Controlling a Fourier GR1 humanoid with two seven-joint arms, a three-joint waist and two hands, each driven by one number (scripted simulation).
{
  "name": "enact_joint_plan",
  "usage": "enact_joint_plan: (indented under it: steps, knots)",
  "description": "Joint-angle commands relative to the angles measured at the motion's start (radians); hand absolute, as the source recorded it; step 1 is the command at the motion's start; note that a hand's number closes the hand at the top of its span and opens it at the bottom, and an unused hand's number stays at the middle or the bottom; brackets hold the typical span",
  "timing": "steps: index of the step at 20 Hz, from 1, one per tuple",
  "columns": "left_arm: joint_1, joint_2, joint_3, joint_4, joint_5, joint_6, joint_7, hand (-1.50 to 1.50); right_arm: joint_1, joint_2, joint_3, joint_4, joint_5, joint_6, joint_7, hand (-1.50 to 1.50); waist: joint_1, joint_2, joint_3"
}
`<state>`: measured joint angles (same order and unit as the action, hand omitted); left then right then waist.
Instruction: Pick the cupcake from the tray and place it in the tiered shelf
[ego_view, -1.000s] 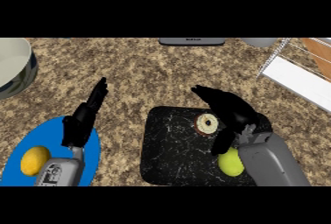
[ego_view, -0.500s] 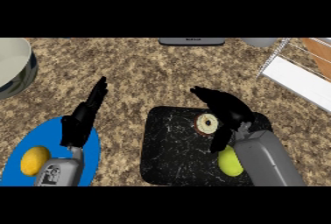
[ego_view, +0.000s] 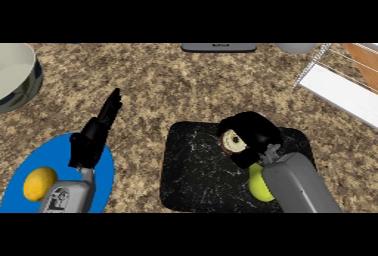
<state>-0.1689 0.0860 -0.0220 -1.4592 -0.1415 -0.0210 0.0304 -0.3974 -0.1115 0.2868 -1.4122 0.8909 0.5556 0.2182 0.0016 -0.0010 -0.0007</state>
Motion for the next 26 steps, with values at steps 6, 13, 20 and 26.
enact_joint_plan:
  steps: [6,13,20,26]
  knots:
    - [-0.033,-0.028,-0.005,0.004,-0.021,0.020,0.038,0.00,0.050,-0.035,0.008,-0.069,0.074,-0.042,-0.110,1.50,-0.001,0.000,0.001]
    - [-0.005,-0.009,0.012,0.013,0.005,-0.013,-0.004,0.00,0.000,0.107,-0.221,0.038,0.107,-0.220,0.226,1.50,0.005,0.008,0.000]
    - [-0.034,-0.027,-0.017,0.017,-0.015,-0.008,0.018,0.00,-0.122,0.111,-0.326,0.035,0.120,-0.614,0.692,1.50,0.040,0.010,0.002]
    - [-0.017,-0.031,-0.032,0.034,-0.025,-0.014,-0.013,0.00,-0.328,0.111,-0.199,0.082,0.230,-0.915,0.912,1.50,0.047,0.006,-0.001]
